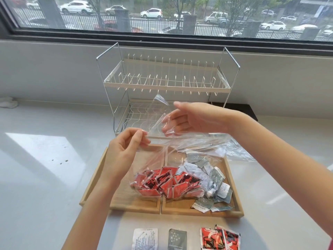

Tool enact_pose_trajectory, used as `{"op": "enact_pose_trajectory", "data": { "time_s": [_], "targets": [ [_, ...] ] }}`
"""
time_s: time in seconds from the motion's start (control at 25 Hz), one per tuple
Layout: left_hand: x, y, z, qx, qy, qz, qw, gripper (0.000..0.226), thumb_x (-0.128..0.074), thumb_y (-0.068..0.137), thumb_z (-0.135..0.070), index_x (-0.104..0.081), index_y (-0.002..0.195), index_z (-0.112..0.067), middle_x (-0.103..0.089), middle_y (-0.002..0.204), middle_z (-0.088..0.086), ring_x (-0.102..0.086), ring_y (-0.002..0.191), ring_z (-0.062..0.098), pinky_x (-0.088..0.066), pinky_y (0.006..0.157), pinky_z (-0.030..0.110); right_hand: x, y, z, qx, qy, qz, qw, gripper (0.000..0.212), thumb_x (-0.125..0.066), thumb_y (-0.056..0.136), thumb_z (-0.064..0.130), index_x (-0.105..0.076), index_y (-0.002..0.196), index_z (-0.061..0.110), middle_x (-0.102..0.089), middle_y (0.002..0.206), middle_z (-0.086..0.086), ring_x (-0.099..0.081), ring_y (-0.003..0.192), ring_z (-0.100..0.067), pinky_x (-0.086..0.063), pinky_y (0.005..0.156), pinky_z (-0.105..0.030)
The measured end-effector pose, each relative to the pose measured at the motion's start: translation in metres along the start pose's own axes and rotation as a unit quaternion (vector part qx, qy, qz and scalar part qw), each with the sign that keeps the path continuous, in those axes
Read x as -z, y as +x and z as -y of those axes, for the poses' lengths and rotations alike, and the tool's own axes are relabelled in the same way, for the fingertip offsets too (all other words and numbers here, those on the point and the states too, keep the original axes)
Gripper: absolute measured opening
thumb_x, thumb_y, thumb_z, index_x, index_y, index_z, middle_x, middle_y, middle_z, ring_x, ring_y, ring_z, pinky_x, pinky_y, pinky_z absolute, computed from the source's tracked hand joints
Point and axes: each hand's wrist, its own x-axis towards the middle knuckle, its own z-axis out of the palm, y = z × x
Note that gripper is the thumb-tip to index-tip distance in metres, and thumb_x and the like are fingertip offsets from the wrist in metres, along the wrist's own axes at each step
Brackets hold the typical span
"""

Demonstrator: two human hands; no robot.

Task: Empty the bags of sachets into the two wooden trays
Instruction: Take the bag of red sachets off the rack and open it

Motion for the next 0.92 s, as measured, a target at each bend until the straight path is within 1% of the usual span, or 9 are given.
{"op": "enact_pose_trajectory", "data": {
  "time_s": [0.12, 0.28, 0.36, 0.44, 0.48, 0.56, 0.68, 0.84, 0.92],
  "targets": [
    [0.000, 0.001, -0.001, -0.009, -0.009, -0.015, 1.000, 0.019, -0.046, 0.091, -0.016, -0.060, 0.077, -0.018, -0.061, 0.055, -0.015, -0.054, 0.057, -0.005, -0.042, 0.059, 0.005, 0.002, -0.007, 0.000, 0.061, -0.126, -0.034, 0.990, 0.018, -0.048, 0.092, 0.014, -0.066, 0.093, 0.017, -0.069, 0.068, 0.009, -0.062, 0.072, -0.007, -0.055, 0.075, -0.017],
    [0.002, 0.001, -0.003, -0.013, -0.019, -0.019, 1.000, 0.020, -0.046, 0.091, -0.015, -0.058, 0.075, -0.018, -0.054, 0.050, -0.014, -0.048, 0.052, -0.002, -0.041, 0.056, 0.006, 0.009, -0.021, 0.020, 0.141, -0.182, -0.154, 0.961, 0.013, -0.056, 0.087, 0.018, -0.069, 0.089, 0.021, -0.070, 0.068, 0.011, -0.064, 0.070, -0.003, -0.052, 0.074, -0.014],
    [0.003, 0.003, -0.004, -0.020, -0.024, -0.023, 0.999, 0.021, -0.045, 0.091, -0.014, -0.057, 0.075, -0.018, -0.053, 0.050, -0.015, -0.047, 0.052, -0.002, -0.040, 0.057, 0.006, 0.009, -0.019, 0.019, 0.132, -0.183, -0.138, 0.964, 0.018, -0.052, 0.089, 0.028, -0.067, 0.097, 0.024, -0.072, 0.083, 0.009, -0.067, 0.083, -0.002, -0.051, 0.083, -0.015],
    [0.003, 0.003, -0.004, -0.023, -0.029, -0.029, 0.999, 0.020, -0.044, 0.091, -0.014, -0.057, 0.075, -0.017, -0.054, 0.051, -0.014, -0.047, 0.052, -0.002, -0.040, 0.056, 0.006, 0.011, -0.015, 0.007, 0.065, -0.166, -0.074, 0.981, 0.029, -0.040, 0.092, 0.036, -0.063, 0.101, 0.022, -0.070, 0.098, 0.005, -0.066, 0.093, -0.004, -0.049, 0.093, -0.019],
    [0.004, 0.003, -0.003, -0.022, -0.030, -0.031, 0.999, 0.020, -0.044, 0.091, -0.014, -0.057, 0.076, -0.016, -0.054, 0.051, -0.014, -0.047, 0.052, -0.002, -0.040, 0.056, 0.007, 0.012, -0.015, 0.000, 0.030, -0.141, -0.043, 0.989, 0.032, -0.037, 0.093, 0.037, -0.064, 0.097, 0.020, -0.070, 0.095, 0.005, -0.066, 0.090, -0.003, -0.049, 0.091, -0.017],
    [0.006, 0.003, 0.000, -0.018, -0.030, -0.037, 0.999, 0.019, -0.044, 0.091, -0.015, -0.057, 0.077, -0.015, -0.054, 0.051, -0.013, -0.047, 0.052, -0.002, -0.040, 0.055, 0.007, 0.016, -0.019, -0.008, 0.016, -0.104, -0.005, 0.994, 0.026, -0.043, 0.090, 0.031, -0.064, 0.086, 0.017, -0.068, 0.077, 0.010, -0.063, 0.072, 0.000, -0.052, 0.074, -0.012],
    [0.007, 0.005, 0.003, -0.014, -0.028, -0.046, 0.998, 0.019, -0.045, 0.091, -0.016, -0.057, 0.076, -0.017, -0.053, 0.050, -0.014, -0.046, 0.051, 0.000, -0.039, 0.054, 0.007, 0.025, -0.030, -0.001, 0.063, -0.133, -0.033, 0.989, 0.016, -0.055, 0.081, 0.027, -0.065, 0.080, 0.015, -0.062, 0.062, 0.011, -0.053, 0.060, -0.004, -0.048, 0.062, -0.011],
    [0.003, 0.008, 0.002, -0.017, -0.022, -0.055, 0.998, 0.019, -0.046, 0.091, -0.016, -0.055, 0.074, -0.016, -0.053, 0.048, -0.013, -0.045, 0.048, 0.000, -0.038, 0.053, 0.006, 0.033, -0.034, 0.010, 0.138, -0.111, -0.097, 0.979, 0.023, -0.057, 0.077, 0.031, -0.068, 0.090, 0.016, -0.066, 0.075, 0.007, -0.057, 0.072, -0.009, -0.048, 0.072, -0.018],
    [0.004, 0.009, 0.003, -0.015, -0.029, -0.071, 0.997, 0.020, -0.045, 0.091, -0.015, -0.054, 0.074, -0.017, -0.053, 0.048, -0.014, -0.045, 0.048, -0.001, -0.038, 0.053, 0.006, 0.034, -0.032, 0.005, 0.102, -0.102, -0.092, 0.985, 0.030, -0.047, 0.085, 0.034, -0.063, 0.103, 0.018, -0.070, 0.088, 0.008, -0.065, 0.086, -0.007, -0.050, 0.080, -0.016]
  ]
}}
